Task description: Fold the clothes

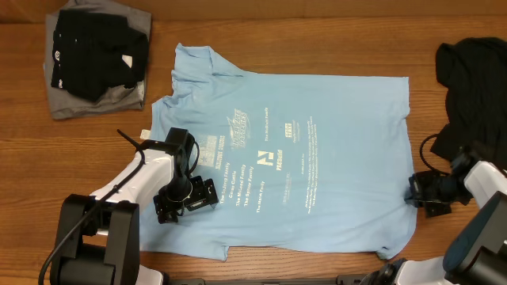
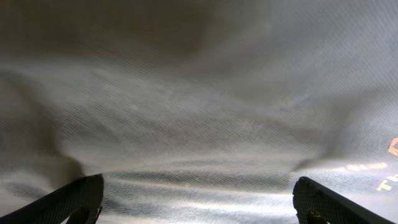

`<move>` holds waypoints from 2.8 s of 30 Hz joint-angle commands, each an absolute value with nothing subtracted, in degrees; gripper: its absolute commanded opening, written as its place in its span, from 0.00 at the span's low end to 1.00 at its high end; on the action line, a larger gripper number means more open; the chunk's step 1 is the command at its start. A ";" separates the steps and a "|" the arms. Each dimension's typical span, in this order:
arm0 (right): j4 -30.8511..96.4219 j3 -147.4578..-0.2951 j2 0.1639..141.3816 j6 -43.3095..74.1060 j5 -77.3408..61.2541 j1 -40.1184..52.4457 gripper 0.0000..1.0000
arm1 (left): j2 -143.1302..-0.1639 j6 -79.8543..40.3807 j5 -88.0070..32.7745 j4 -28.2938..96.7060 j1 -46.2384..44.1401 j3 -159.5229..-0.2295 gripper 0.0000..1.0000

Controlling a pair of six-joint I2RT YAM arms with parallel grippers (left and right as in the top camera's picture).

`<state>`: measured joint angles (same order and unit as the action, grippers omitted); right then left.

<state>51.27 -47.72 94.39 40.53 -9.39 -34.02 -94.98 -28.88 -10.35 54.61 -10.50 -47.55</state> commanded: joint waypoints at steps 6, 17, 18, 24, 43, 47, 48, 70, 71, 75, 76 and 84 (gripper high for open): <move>60.95 -60.27 94.89 35.79 -5.63 -35.38 0.04 | -94.21 -24.38 -9.63 58.85 -10.85 -52.82 1.00; 79.05 -73.14 82.37 17.50 -20.34 -35.16 0.67 | -76.38 -33.23 1.04 75.72 -10.11 -61.71 1.00; 80.23 -73.14 81.52 16.23 -20.86 -34.89 0.67 | -75.37 -34.02 0.25 76.97 -9.69 -61.71 1.00; 86.35 -73.12 78.24 11.66 -21.78 -30.26 0.67 | -73.80 -34.35 -2.83 82.48 -8.56 -60.77 1.00; 86.30 -73.08 77.84 13.15 -21.96 -8.54 0.67 | -73.82 -30.83 -14.06 76.77 -10.52 -41.28 0.93; 84.82 -73.03 77.84 13.98 -22.00 -7.64 0.68 | -73.93 -30.89 -14.00 74.28 -14.00 -40.91 0.92; 84.53 -73.03 77.84 13.98 -22.00 -7.60 0.69 | -74.11 -31.38 -14.02 73.71 -15.31 -40.88 0.93; 83.02 -73.03 77.84 13.89 -21.93 -7.55 0.74 | -89.10 -37.52 -12.91 63.11 -36.58 -40.86 0.89; 83.05 -73.03 77.84 13.89 -21.93 -7.55 0.74 | -89.71 -37.54 -12.88 62.41 -36.73 -40.86 0.88; 83.50 -73.01 77.84 13.89 -21.91 -7.55 0.74 | -91.09 -37.95 -12.69 60.29 -36.73 -40.86 0.77; 83.66 -73.01 77.84 13.89 -21.91 -7.55 0.74 | -91.20 -37.95 -12.43 59.99 -36.73 -40.86 0.73; 83.92 -72.93 77.84 13.91 -20.86 -7.55 0.74 | -91.50 -38.20 -11.40 59.70 -36.73 -40.86 0.15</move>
<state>84.01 -72.23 79.11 13.72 -21.47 -7.81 -91.05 -37.98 -11.97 59.77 -36.40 -41.47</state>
